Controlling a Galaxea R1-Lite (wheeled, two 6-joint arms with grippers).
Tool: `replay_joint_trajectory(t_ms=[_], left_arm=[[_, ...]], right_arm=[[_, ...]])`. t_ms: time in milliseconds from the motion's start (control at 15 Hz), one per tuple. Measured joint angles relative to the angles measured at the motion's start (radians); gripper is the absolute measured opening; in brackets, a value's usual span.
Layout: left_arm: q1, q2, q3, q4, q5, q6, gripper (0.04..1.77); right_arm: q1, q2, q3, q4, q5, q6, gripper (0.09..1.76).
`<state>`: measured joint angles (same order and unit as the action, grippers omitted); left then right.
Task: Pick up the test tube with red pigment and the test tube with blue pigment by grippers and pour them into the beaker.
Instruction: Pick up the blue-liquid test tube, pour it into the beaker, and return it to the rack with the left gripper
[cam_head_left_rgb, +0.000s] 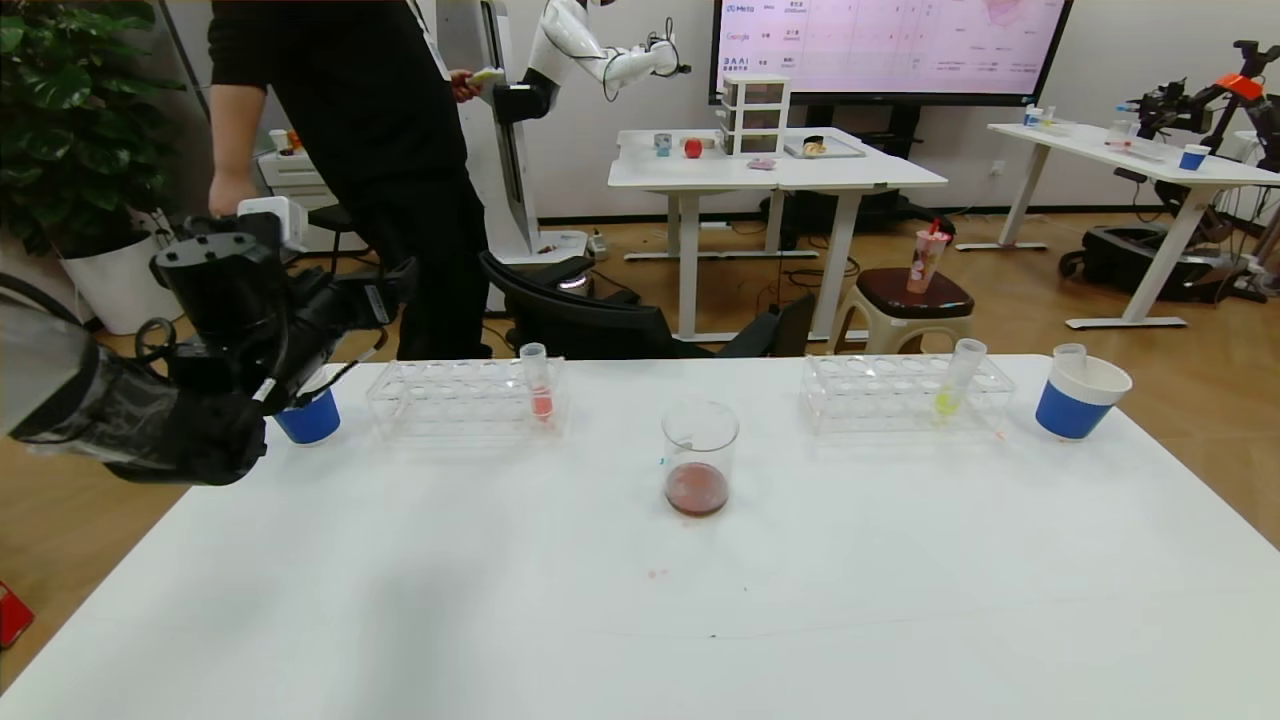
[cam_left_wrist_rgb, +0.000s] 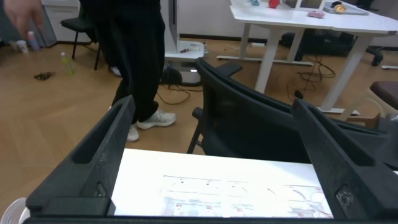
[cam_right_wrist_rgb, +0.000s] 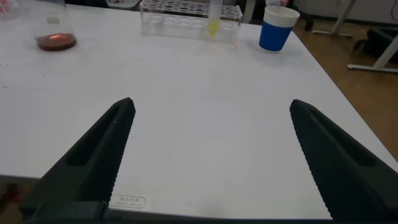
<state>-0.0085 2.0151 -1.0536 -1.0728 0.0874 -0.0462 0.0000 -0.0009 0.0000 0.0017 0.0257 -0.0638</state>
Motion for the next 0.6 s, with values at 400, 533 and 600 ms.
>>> replay_joint_trajectory(t_ms=[400,533,600], left_arm=[[-0.044,-0.302,0.186,0.084,0.0,0.142,1.75],[-0.038,-0.426,0.24,0.162,0.0,0.15,1.75],[-0.032,-0.494,0.265,0.204,0.0,0.151,1.75]], right_arm=[[0.0,0.0,0.0,0.0,0.0,0.0,1.74],[0.0,0.0,0.0,0.0,0.0,0.0,1.74],[0.0,0.0,0.0,0.0,0.0,0.0,1.74]])
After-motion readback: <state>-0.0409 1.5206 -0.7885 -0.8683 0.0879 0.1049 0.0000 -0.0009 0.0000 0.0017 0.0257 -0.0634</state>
